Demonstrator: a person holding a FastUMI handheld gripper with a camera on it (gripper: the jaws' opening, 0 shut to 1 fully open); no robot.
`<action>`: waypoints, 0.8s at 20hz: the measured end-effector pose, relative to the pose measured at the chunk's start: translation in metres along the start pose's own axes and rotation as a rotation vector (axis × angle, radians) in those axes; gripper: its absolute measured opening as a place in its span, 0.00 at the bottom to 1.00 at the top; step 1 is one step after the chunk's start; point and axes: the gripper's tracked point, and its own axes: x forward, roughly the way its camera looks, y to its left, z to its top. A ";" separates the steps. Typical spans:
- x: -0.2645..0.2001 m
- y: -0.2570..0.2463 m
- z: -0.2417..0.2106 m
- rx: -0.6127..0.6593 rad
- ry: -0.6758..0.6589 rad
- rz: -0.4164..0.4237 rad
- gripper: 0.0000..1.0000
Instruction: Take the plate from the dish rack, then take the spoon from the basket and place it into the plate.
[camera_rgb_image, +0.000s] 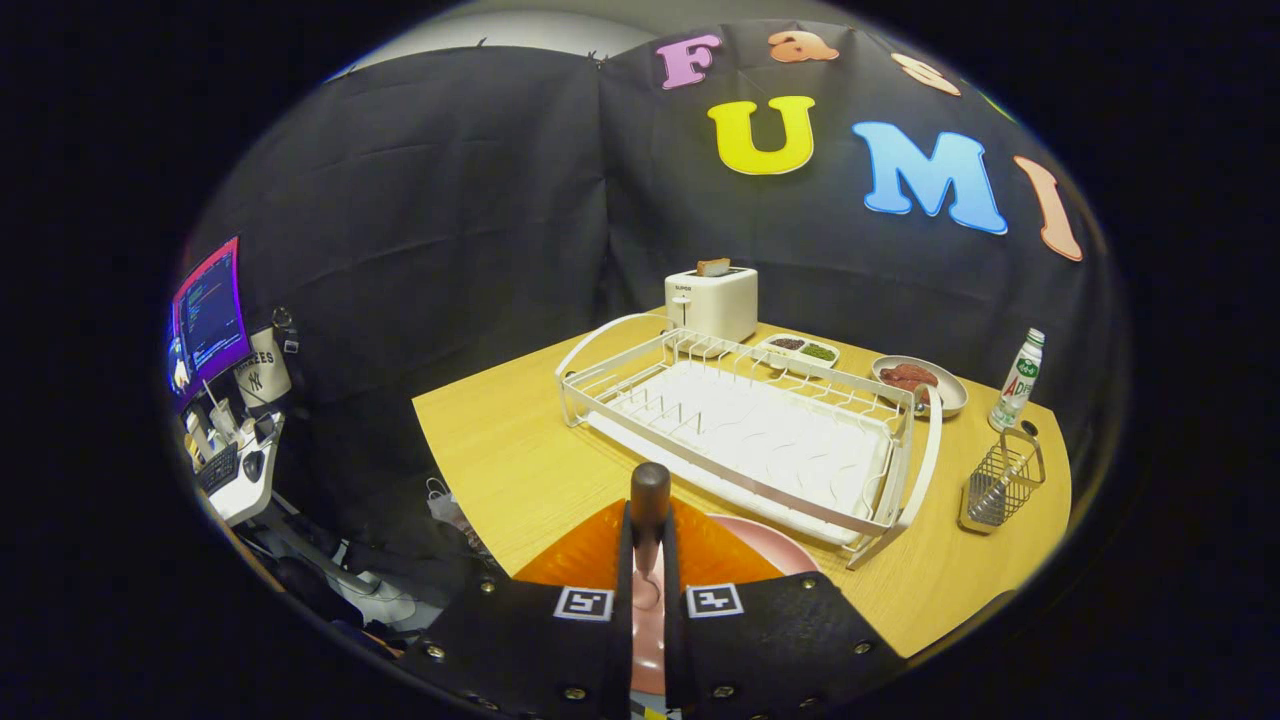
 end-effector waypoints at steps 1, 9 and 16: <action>-0.001 -0.001 0.000 0.004 0.001 0.005 0.13; -0.013 -0.014 0.003 0.030 -0.013 0.005 0.66; -0.016 -0.026 0.012 0.029 -0.050 -0.014 0.99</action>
